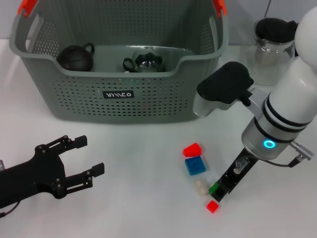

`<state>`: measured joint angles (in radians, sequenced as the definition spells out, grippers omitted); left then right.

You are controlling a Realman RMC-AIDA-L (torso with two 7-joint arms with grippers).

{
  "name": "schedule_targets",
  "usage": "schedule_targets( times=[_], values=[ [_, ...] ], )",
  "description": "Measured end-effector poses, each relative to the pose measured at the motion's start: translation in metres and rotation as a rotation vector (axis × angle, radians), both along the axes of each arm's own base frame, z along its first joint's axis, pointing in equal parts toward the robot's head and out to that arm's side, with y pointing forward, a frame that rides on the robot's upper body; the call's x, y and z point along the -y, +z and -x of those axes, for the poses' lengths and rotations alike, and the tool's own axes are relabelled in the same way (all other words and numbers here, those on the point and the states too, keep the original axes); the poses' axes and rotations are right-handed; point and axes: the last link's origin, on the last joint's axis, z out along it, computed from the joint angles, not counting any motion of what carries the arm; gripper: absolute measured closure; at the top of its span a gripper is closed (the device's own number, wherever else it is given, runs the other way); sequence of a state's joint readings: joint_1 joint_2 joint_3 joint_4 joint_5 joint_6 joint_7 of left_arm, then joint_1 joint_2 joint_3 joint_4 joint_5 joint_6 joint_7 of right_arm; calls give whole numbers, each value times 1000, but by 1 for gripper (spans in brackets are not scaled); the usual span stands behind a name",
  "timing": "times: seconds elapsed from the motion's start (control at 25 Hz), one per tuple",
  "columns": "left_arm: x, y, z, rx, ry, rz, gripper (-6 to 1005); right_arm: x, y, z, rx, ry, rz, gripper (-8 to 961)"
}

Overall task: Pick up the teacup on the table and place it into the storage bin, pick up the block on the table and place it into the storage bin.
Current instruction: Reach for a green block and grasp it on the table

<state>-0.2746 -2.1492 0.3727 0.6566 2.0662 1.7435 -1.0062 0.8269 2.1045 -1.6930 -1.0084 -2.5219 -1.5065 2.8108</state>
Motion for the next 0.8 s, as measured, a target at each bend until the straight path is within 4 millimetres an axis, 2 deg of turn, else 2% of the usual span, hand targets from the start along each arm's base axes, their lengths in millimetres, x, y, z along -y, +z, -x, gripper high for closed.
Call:
schedule_targets(
  times=[0.56,0.8],
  values=[
    [0,-1,0,3,-1,2,178,-6,1,-7,27,-7,-35,344],
    [-2,-2,-2,8,-7,4,177,-3,0,-1,18,17,-15,344]
  ],
)
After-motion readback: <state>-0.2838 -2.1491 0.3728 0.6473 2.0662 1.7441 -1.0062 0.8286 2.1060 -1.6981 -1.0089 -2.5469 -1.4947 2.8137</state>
